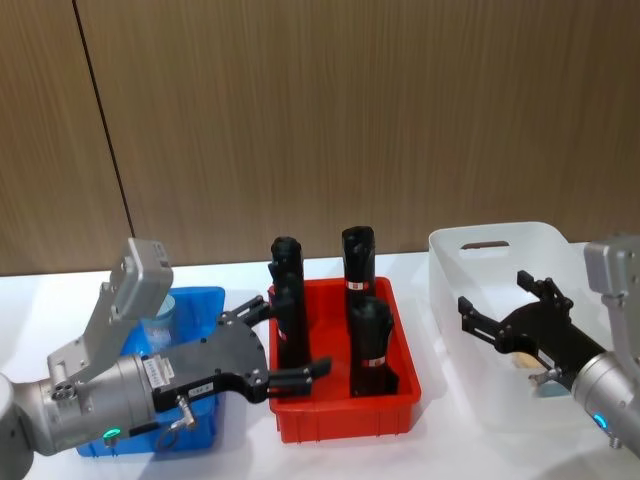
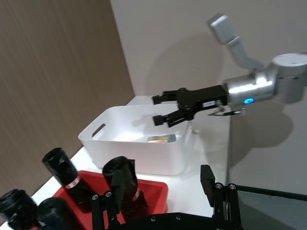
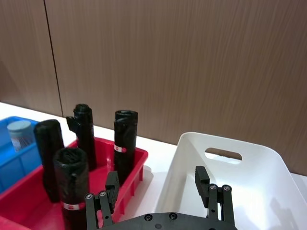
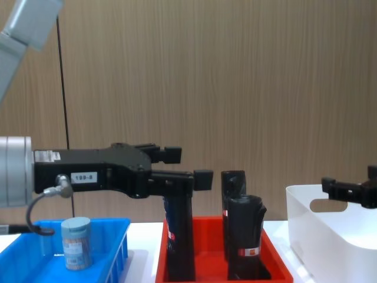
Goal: Pick the cotton swabs from the blue box and place them into the white box.
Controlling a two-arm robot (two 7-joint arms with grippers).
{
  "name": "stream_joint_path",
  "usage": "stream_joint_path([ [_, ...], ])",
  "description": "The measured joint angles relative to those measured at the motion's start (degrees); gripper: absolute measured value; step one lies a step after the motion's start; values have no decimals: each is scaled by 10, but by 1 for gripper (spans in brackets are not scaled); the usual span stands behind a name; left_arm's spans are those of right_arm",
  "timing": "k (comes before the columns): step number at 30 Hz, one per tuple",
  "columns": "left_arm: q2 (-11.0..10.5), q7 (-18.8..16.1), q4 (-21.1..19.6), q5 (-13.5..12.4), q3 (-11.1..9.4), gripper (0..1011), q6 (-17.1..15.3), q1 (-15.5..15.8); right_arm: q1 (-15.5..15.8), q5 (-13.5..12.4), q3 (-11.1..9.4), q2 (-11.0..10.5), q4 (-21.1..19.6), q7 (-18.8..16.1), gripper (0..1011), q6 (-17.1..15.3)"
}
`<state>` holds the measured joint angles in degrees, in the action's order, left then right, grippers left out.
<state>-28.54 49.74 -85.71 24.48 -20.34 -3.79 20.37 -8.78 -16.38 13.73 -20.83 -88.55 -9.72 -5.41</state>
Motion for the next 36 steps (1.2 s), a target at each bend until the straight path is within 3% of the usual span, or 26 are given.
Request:
stream_joint_path([
  [18,18,-131,-20,-35,-15,1004,8,-18,89,-1,-8,14,-118,55,1001,32],
  [36,37,-270,-42,-71,-32,1004,16,-38,96,-1,-8,15,-127,59,1001,35],
])
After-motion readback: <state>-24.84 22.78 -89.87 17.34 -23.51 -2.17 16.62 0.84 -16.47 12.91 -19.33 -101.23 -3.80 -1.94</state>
